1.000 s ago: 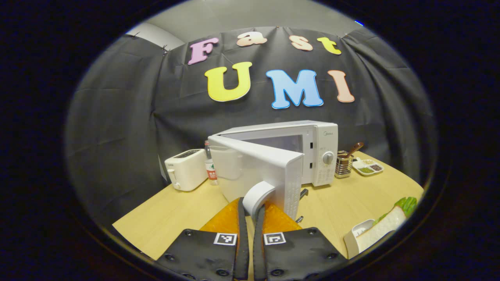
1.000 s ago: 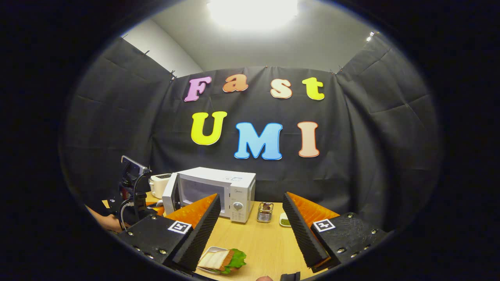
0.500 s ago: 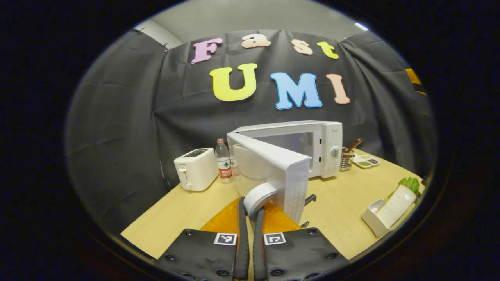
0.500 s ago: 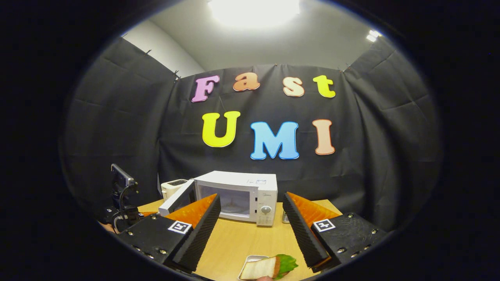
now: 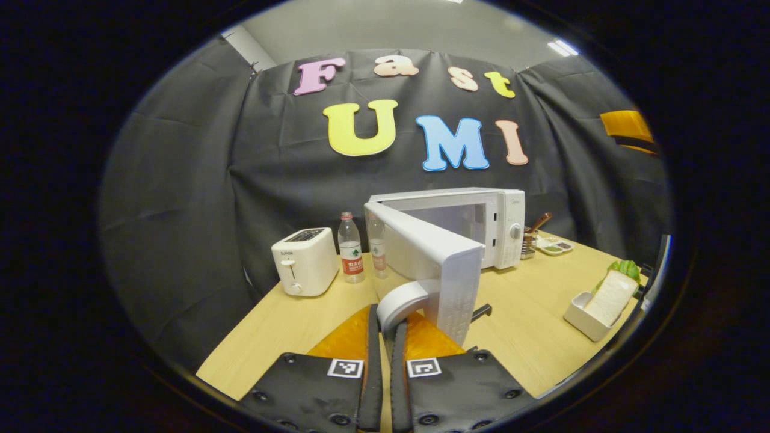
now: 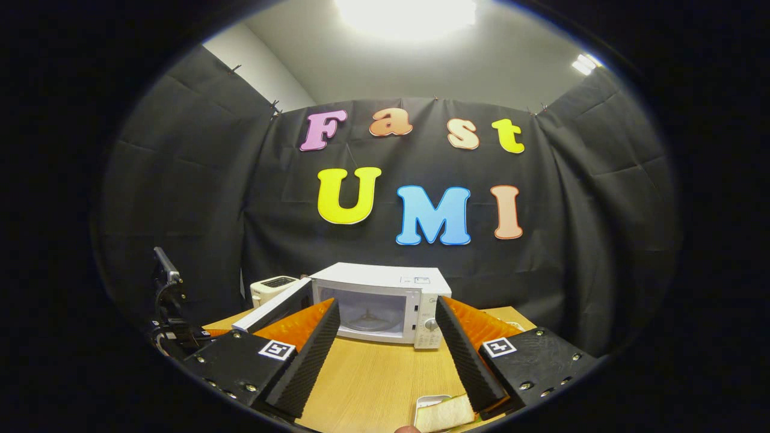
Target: Open the microwave oven with the left hand, put the food in, and close the microwave oven.
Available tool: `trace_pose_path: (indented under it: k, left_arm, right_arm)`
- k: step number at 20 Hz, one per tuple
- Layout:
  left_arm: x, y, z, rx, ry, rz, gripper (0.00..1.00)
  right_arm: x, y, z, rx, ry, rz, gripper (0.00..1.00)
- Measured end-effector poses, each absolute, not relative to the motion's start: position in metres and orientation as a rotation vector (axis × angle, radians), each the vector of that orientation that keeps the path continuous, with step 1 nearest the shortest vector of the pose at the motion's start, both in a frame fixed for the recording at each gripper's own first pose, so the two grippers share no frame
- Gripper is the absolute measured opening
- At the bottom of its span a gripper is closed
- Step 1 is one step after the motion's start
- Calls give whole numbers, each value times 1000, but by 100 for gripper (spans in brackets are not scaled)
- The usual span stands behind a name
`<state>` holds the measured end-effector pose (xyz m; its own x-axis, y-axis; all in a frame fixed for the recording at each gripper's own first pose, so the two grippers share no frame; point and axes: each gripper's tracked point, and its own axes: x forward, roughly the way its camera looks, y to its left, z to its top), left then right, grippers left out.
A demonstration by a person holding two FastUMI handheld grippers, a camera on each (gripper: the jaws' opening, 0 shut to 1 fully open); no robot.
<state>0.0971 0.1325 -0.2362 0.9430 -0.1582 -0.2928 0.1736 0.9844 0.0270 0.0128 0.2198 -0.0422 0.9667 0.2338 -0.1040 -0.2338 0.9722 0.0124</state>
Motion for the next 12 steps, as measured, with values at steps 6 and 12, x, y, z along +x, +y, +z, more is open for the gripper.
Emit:
trace_pose_path:
  k: [6,12]
  left_arm:
    - [62,159,-233,29,317,-111,53]
    - [23,151,-172,4,245,16,99]
  right_arm:
    - [28,207,-54,2,147,242,97]
    - [51,164,-86,57,266,266,98]
